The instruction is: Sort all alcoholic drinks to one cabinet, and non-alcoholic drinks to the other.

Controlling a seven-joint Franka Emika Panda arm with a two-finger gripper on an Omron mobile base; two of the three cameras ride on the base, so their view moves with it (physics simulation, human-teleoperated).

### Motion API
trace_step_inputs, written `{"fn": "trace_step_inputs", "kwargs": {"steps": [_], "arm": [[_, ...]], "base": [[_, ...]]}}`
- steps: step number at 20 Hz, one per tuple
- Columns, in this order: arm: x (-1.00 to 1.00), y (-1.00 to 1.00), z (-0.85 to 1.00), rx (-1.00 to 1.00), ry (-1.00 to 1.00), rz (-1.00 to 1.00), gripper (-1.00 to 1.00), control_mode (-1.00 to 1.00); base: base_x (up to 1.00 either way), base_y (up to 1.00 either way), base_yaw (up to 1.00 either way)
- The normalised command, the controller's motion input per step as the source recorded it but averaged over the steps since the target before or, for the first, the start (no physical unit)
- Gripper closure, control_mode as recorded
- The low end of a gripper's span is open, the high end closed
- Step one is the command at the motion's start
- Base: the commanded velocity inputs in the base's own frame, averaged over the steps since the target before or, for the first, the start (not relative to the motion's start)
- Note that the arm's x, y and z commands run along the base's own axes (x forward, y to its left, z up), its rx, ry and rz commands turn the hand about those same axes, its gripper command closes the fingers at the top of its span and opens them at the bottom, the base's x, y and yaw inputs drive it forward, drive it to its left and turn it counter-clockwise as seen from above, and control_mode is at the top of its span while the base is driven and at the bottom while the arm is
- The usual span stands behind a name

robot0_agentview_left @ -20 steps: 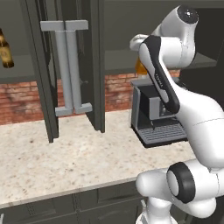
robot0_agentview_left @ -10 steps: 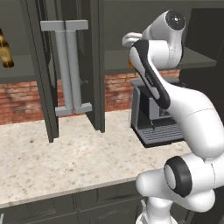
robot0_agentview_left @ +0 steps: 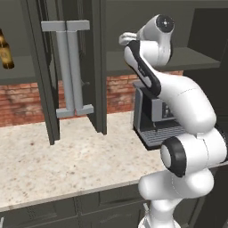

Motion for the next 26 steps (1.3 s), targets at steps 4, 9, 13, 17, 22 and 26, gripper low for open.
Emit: {"fn": "trace_step_inputs", "kwargs": {"steps": [4, 9, 13, 17, 22, 26], "arm": [[0.84, 0.00, -0.11, 0.00, 0.00, 0.00, 1.00, -1.00], [0.70, 0.03, -0.32, 0.00, 0.00, 0.00, 1.00, -1.00], [0.54, 0.06, -0.42, 0.00, 0.00, 0.00, 1.00, -1.00], [0.35, 0.09, -0.55, 0.00, 0.00, 0.00, 1.00, -1.00], [0.13, 0.14, -0.65, 0.00, 0.00, 0.00, 1.00, -1.00], [0.06, 0.08, -0.52, 0.00, 0.00, 0.00, 1.00, -1.00]], "base": [[0.00, 0.00, 0.00], [0.00, 0.00, 0.00], [0.00, 0.00, 0.00], [0.00, 0.00, 0.00], [0.00, 0.00, 0.00], [0.00, 0.00, 0.00]]}}
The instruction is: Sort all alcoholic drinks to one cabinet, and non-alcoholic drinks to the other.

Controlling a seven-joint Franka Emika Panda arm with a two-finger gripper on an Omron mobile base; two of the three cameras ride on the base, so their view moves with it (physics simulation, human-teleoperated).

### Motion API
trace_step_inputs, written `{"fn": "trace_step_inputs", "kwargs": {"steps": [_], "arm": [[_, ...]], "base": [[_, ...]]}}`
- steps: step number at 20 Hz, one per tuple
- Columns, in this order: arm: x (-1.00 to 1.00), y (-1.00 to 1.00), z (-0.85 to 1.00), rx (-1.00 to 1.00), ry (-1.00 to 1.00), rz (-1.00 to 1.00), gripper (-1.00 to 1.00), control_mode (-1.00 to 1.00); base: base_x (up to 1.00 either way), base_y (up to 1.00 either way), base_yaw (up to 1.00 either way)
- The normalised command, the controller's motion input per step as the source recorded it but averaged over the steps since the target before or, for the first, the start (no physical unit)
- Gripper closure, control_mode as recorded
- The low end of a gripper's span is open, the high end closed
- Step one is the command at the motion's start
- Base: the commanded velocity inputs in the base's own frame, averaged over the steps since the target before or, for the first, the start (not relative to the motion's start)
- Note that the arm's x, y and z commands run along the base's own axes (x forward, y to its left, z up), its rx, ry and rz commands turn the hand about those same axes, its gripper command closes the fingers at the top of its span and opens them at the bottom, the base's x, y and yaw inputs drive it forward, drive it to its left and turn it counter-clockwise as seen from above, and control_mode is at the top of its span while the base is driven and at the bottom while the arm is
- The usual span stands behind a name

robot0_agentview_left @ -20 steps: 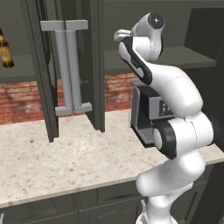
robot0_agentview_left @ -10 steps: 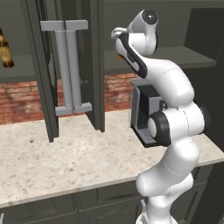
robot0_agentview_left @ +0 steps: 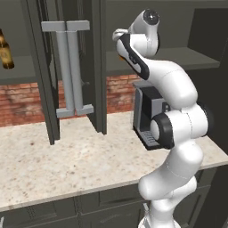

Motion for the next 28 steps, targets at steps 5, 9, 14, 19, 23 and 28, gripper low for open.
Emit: {"fn": "trace_step_inputs", "kwargs": {"steps": [5, 9, 14, 19, 23, 28], "arm": [[0.00, 0.02, -0.11, 0.00, -0.02, 0.00, 1.00, -1.00], [0.00, 0.11, 0.00, 0.00, -0.02, 0.00, -1.00, -1.00], [0.01, 0.08, 0.00, 0.00, -0.03, 0.00, -1.00, -1.00], [0.01, 0.03, 0.14, 0.00, -0.06, 0.00, -1.00, -1.00], [0.10, 0.07, 0.11, 0.00, -0.05, 0.00, -1.00, -1.00], [0.02, 0.05, -0.02, 0.00, -0.01, 0.00, -1.00, -1.00]], "base": [[0.00, 0.00, 0.00], [0.00, 0.00, 0.00], [0.00, 0.00, 0.00], [0.00, 0.00, 0.00], [0.00, 0.00, 0.00], [0.00, 0.00, 0.00]]}}
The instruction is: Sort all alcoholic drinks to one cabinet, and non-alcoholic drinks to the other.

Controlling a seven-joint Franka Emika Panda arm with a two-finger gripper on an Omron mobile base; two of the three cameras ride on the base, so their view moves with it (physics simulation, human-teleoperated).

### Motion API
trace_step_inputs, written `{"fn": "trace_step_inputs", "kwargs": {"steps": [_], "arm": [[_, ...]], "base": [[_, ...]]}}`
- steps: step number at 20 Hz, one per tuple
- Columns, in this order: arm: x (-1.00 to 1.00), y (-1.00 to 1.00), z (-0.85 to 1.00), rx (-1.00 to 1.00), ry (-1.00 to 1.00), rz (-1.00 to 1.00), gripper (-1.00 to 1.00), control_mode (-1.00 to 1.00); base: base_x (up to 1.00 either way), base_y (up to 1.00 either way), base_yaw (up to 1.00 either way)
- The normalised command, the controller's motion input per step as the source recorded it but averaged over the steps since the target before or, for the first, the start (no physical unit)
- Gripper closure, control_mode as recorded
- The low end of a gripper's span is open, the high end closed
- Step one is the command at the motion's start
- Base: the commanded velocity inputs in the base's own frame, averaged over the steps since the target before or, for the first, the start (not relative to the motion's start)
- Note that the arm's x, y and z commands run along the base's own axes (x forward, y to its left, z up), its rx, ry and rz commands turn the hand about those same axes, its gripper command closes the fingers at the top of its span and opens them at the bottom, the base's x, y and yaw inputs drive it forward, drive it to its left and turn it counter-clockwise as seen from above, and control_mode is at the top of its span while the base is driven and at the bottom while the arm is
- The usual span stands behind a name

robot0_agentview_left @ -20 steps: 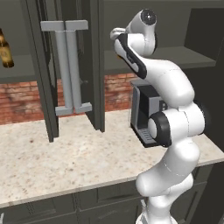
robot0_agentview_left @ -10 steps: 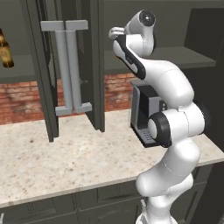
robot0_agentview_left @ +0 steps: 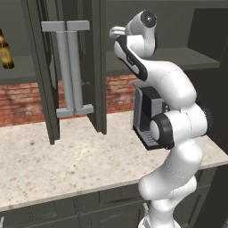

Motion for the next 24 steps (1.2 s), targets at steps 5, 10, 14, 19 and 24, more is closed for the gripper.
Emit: {"fn": "trace_step_inputs", "kwargs": {"steps": [5, 10, 14, 19, 24], "arm": [[0.17, 0.03, -0.19, 0.00, 0.00, 0.00, -1.00, -1.00], [0.29, 0.02, -0.09, 0.00, -0.05, 0.00, -1.00, -1.00], [-0.18, 0.00, 0.00, 0.00, -0.08, 0.00, -1.00, -1.00], [-0.85, 0.10, -0.03, 0.00, -0.11, 0.00, -1.00, -1.00], [-1.00, 0.19, -0.21, 0.00, -0.08, 0.00, -1.00, -1.00]], "base": [[0.00, 0.00, 0.00], [0.00, 0.00, 0.00], [0.00, 0.00, 0.00], [0.00, 0.00, 0.00], [0.00, 0.00, 0.00]]}}
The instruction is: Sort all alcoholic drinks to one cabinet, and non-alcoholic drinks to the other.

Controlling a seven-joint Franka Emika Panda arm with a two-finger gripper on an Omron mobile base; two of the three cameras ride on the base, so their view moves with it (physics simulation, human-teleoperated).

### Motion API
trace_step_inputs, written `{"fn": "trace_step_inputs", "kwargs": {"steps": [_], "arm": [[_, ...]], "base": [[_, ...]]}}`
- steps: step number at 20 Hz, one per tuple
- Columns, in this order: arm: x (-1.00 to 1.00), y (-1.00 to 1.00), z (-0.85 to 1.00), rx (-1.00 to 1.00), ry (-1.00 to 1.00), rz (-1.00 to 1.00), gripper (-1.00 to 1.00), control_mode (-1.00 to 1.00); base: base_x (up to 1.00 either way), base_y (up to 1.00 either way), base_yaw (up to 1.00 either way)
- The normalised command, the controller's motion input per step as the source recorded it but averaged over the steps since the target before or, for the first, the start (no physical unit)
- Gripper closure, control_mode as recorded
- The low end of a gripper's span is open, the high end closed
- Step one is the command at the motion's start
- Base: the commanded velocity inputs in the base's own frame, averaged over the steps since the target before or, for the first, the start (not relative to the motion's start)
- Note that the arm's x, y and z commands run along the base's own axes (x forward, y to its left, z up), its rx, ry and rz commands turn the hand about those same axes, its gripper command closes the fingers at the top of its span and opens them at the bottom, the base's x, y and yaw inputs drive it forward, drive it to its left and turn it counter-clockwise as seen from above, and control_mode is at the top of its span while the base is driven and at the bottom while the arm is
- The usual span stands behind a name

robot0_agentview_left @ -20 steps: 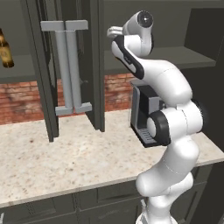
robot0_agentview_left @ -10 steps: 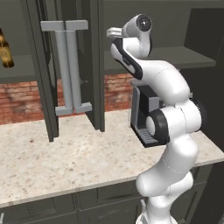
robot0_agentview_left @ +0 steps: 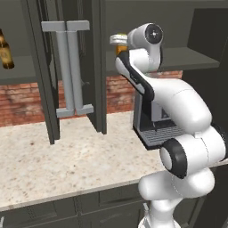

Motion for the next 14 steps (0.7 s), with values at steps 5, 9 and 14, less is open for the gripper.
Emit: {"fn": "trace_step_inputs", "kwargs": {"steps": [5, 9, 14], "arm": [[-1.00, 0.06, -0.22, 0.00, -0.03, 0.00, -1.00, -1.00], [-1.00, 0.00, -0.01, 0.00, 0.02, 0.00, -1.00, -1.00], [-1.00, -0.04, -0.17, 0.00, 0.16, 0.00, -1.00, -1.00]], "base": [[0.00, 0.00, 0.00], [0.00, 0.00, 0.00], [0.00, 0.00, 0.00]]}}
